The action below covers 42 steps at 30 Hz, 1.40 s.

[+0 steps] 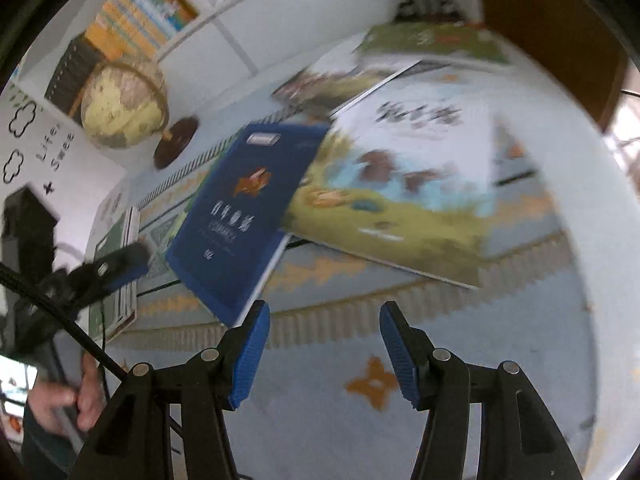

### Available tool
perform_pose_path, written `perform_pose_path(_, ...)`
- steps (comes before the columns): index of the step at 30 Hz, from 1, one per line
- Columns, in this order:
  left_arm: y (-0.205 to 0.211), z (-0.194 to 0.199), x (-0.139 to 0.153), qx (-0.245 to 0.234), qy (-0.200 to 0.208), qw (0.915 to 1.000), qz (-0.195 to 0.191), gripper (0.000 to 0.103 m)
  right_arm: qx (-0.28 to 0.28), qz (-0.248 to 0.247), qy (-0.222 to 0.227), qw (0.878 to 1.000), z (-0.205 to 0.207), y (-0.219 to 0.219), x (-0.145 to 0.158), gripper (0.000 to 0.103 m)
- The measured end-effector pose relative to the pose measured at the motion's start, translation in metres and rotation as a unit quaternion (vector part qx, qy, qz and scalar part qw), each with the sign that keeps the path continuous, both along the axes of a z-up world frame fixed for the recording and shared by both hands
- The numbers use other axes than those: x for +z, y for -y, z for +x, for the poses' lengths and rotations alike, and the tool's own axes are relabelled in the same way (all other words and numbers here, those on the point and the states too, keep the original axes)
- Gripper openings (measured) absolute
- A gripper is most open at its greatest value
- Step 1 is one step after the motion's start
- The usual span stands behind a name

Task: Organize books

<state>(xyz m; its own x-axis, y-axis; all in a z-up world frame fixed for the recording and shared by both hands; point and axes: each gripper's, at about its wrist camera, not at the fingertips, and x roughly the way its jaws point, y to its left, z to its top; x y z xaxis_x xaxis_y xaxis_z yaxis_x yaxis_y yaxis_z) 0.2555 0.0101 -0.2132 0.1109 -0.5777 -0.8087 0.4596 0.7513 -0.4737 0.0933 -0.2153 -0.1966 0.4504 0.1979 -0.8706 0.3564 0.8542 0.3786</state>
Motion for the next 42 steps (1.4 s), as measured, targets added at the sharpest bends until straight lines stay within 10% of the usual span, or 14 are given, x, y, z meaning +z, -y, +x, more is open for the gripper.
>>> perform_pose_path(11, 0.009, 0.064, -0.035, -0.038, -0.011, 0.9992, 0.002, 0.089, 0.06, 0.036, -0.031, 0.997, 0.053, -0.048, -0.031, 0.055)
perform_pose_path(27, 0.021, 0.046, -0.034, -0.088, 0.027, 0.9956, 0.015, 0.101, 0.061, 0.034, -0.04, 0.997, 0.073, -0.063, -0.044, 0.057)
perform_pose_path(32, -0.005, 0.053, -0.035, -0.059, -0.054, 0.9924, -0.094, 0.101, 0.048, 0.038, -0.029, 0.998, 0.064, -0.054, -0.043, 0.058)
perform_pose_path(36, -0.044, 0.058, -0.039, -0.004, -0.141, 0.9523, -0.27, 0.101, 0.031, 0.072, -0.017, 0.997, 0.056, -0.035, -0.046, 0.058)
perform_pose_path(42, -0.037, 0.05, -0.051, 0.005, -0.124, 0.9666, -0.224, 0.101, 0.008, 0.149, -0.005, 0.989, 0.051, -0.014, -0.054, 0.059)
